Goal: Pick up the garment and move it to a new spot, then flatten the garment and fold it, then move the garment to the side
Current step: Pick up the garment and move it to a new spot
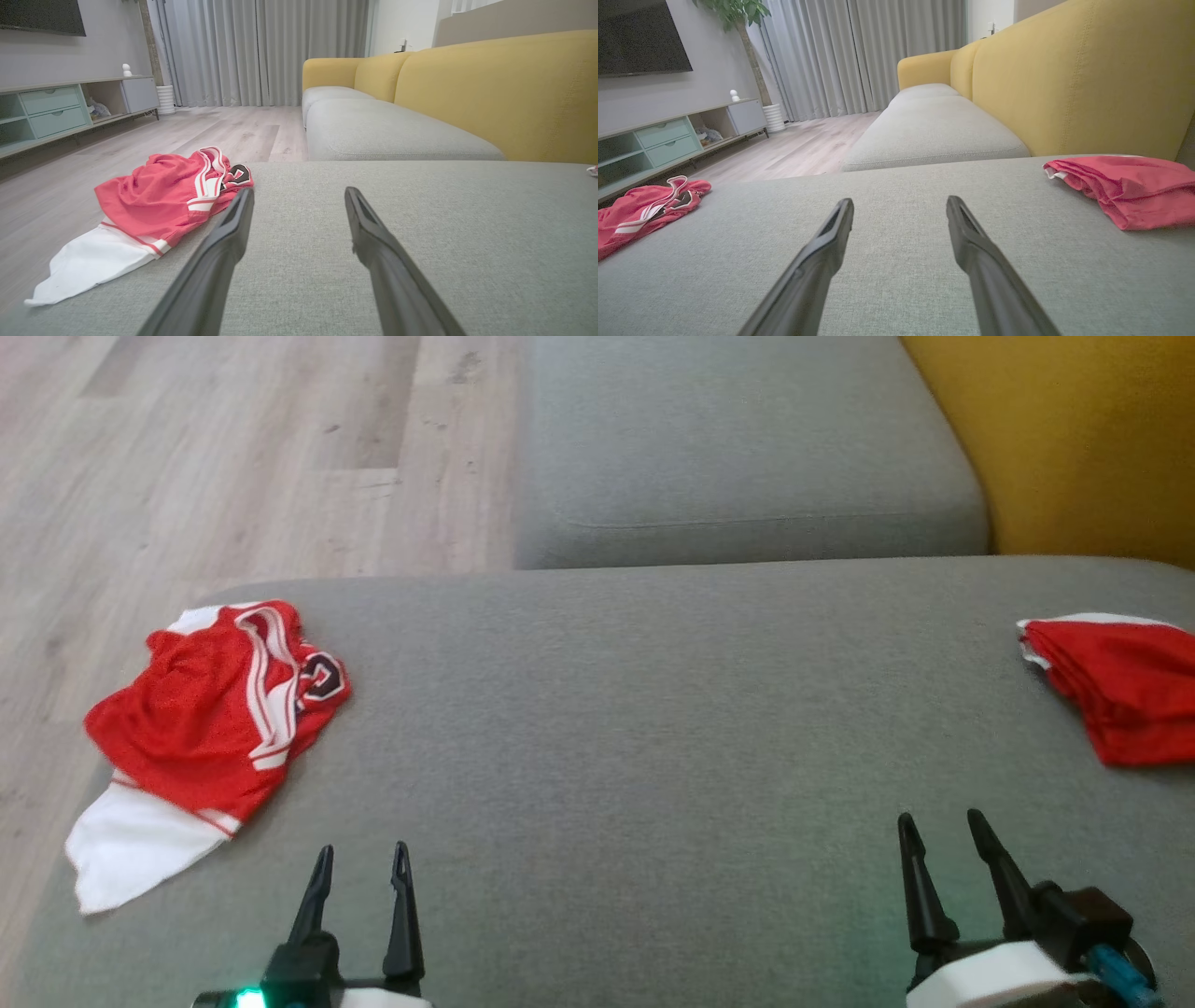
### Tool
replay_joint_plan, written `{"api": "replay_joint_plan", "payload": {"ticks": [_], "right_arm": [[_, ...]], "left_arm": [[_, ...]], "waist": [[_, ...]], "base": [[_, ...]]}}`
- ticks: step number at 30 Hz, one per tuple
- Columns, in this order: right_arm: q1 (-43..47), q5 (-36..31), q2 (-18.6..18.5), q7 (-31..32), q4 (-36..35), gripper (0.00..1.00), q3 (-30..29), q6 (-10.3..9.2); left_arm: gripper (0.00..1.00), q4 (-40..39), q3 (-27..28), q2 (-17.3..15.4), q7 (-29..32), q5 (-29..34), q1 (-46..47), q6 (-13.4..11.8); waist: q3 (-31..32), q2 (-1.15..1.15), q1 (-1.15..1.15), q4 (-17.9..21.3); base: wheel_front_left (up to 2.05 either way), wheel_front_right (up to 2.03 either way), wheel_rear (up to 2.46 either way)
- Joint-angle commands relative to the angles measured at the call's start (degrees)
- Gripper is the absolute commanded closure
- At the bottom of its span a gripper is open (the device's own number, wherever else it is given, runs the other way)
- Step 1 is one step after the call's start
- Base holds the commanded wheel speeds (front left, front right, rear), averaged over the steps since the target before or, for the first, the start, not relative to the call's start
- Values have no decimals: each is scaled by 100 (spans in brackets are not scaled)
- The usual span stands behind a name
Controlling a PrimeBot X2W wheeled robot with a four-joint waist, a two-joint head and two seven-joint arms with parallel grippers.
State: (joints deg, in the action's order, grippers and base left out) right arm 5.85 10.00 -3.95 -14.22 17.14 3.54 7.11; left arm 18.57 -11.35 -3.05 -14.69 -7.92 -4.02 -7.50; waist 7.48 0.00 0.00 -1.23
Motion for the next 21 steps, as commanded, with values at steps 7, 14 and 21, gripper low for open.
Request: {"api": "replay_joint_plan", "payload": {"ticks": [7,14,21], "right_arm": [[-87,14,50,-77,-242,0,72,37],[-197,35,90,-77,-265,0,-16,37],[-491,5,-12,-78,-234,0,68,37]], "left_arm": [[0,-140,276,10,-30,108,320,11],[0,-334,455,-115,-30,340,186,-14],[0,-635,809,-90,-30,254,111,-135]], "waist": [[-47,0,0,-919],[-222,0,0,-2308],[-607,0,0,-2731]], "base": [[0,0,0],[0,0,0],[0,0,0]]}}
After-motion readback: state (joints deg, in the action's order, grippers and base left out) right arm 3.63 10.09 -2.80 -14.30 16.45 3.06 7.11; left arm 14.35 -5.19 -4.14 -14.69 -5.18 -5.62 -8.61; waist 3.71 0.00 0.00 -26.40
